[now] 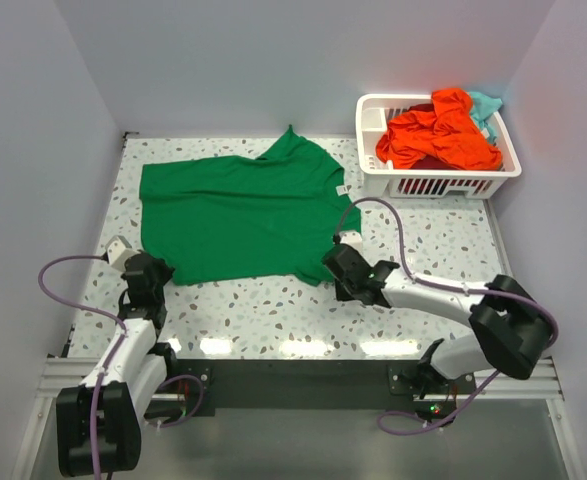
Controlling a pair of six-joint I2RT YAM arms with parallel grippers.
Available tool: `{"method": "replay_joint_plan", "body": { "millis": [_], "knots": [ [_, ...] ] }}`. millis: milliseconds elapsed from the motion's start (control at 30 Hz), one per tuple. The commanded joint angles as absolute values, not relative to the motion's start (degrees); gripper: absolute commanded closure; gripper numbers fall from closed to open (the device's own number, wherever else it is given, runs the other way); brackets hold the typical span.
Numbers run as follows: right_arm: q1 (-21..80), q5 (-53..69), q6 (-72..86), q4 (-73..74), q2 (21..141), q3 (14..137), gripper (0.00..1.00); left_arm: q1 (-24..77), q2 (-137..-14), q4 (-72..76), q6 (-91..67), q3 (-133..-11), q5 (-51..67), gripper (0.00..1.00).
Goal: Fold and stack the t-shirts
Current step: Flatten the tshirt out
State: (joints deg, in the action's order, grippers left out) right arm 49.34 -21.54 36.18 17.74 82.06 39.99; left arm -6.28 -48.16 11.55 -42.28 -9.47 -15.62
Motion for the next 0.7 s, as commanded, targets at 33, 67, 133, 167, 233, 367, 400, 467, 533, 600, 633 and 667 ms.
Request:
{"method": "replay_joint_plan", "body": {
  "millis": [33,67,133,167,233,367,400,467,533,600,633,667],
  "knots": [
    [49.3,-18.9,34.4,28.5,74.7,45.4,1.0,-6.1,-48.2,14.8,-41.7,-9.1,-15.3,1.0],
    [49.3,-18.4,34.2,30.0,72.2,45.7,1.0,-6.1,-48.3,14.9,-41.8,-9.1,-15.2,1.0],
    [49.0,-17.9,33.9,33.8,70.0,46.4,0.95,-6.2,-48.5,15.0,-41.8,-9.1,-15.1,1.0],
    [48.7,-18.2,33.9,34.9,68.7,46.5,0.89,-6.1,-48.5,15.1,-41.9,-9.1,-15.0,1.0],
    [47.6,-20.4,34.1,37.1,66.3,46.1,0.62,-6.2,-48.7,15.2,-41.9,-9.1,-14.9,1.0],
    [44.5,-24.2,35.0,38.5,65.1,44.7,0.42,-6.1,-48.5,15.4,-41.9,-9.1,-14.7,1.0],
    [44.1,-24.4,35.2,37.9,65.0,44.3,0.39,-6.1,-48.6,15.3,-41.9,-9.0,-14.7,1.0],
    [44.1,-23.2,35.3,36.8,65.4,43.6,0.34,-6.2,-48.5,15.6,-41.9,-8.9,-14.5,1.0],
    [44.3,-20.3,34.8,34.8,67.3,43.3,0.34,-6.2,-48.8,15.8,-41.9,-8.9,-14.4,1.0],
    [45.1,-17.9,34.7,32.2,69.1,43.0,0.35,-6.2,-49.1,16.0,-41.9,-8.9,-14.4,1.0],
    [45.6,-16.0,35.0,31.0,70.7,42.3,0.36,-6.1,-49.3,16.1,-41.9,-8.8,-14.4,1.0],
    [46.1,-14.5,35.6,29.9,71.5,41.8,0.36,-6.2,-49.4,16.2,-41.9,-8.9,-14.4,1.0]
  ]
}}
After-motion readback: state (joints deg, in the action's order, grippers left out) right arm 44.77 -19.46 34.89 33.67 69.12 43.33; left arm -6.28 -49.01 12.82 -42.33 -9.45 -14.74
